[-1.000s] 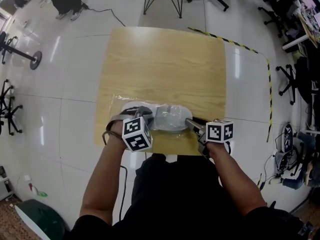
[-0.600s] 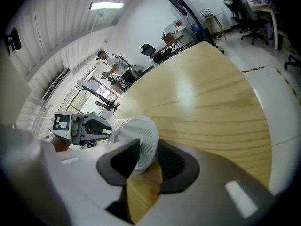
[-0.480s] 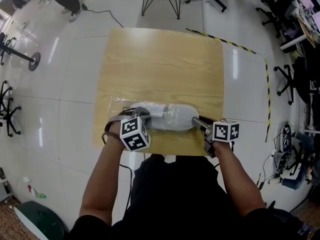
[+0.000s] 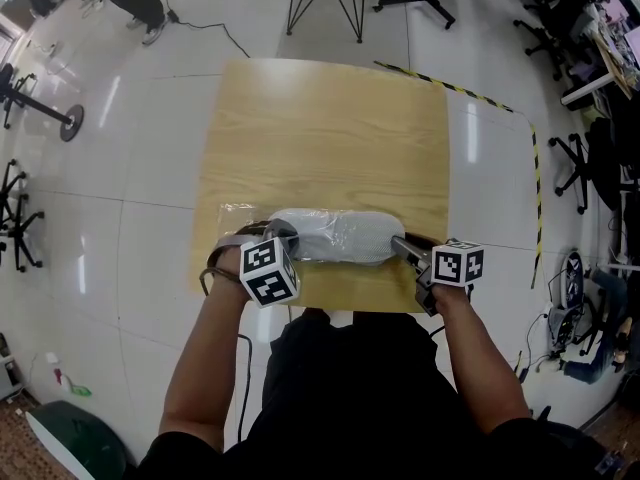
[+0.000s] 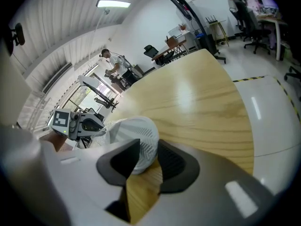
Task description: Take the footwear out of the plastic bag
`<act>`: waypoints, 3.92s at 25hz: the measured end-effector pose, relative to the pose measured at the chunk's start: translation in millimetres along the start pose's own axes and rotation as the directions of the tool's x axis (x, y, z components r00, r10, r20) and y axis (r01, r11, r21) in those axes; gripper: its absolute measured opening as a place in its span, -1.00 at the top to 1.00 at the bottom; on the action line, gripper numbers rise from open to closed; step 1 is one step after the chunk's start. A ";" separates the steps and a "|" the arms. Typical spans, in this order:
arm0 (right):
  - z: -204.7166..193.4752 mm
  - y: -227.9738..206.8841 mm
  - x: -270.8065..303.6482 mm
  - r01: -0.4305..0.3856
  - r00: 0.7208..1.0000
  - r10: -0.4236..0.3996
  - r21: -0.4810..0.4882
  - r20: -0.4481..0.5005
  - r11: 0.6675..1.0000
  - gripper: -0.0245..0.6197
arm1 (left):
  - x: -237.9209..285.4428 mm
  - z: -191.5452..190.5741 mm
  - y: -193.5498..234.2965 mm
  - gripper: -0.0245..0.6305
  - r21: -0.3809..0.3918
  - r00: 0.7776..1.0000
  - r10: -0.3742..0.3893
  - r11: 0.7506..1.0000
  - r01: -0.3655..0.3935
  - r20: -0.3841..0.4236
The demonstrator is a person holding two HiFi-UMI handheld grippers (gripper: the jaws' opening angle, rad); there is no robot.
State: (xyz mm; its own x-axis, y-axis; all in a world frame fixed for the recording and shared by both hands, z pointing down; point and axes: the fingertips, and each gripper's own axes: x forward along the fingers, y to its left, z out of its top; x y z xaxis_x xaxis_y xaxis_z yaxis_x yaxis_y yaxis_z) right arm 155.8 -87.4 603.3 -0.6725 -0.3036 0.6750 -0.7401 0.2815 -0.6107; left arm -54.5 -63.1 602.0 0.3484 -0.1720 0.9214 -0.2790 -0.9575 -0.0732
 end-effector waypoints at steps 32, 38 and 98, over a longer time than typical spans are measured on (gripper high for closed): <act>7.6 4.6 2.9 -0.024 0.992 0.005 -0.150 -0.124 0.988 0.54 | -27.1 -63.9 -15.0 0.88 -0.100 0.998 0.022 0.995 -0.028 -0.063; 4.7 -3.9 -5.2 -0.012 0.992 -0.007 -0.146 -0.126 0.989 0.54 | -26.3 -70.4 -11.4 0.88 -0.109 0.996 0.040 0.993 -0.049 -0.082; -0.2 -9.5 -18.5 -0.008 0.999 0.004 -0.075 -0.053 0.997 0.54 | -106.4 -91.0 123.2 0.89 -0.243 0.889 0.409 0.859 -0.451 -0.205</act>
State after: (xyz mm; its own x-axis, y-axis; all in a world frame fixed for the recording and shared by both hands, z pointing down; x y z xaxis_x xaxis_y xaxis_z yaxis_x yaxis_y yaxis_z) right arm 175.3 -84.3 596.6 -0.6740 -0.2535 0.6939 -0.7325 0.3515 -0.5830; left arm -207.3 -141.6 529.7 0.0124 -0.4967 0.8678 -0.6142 -0.6887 -0.3853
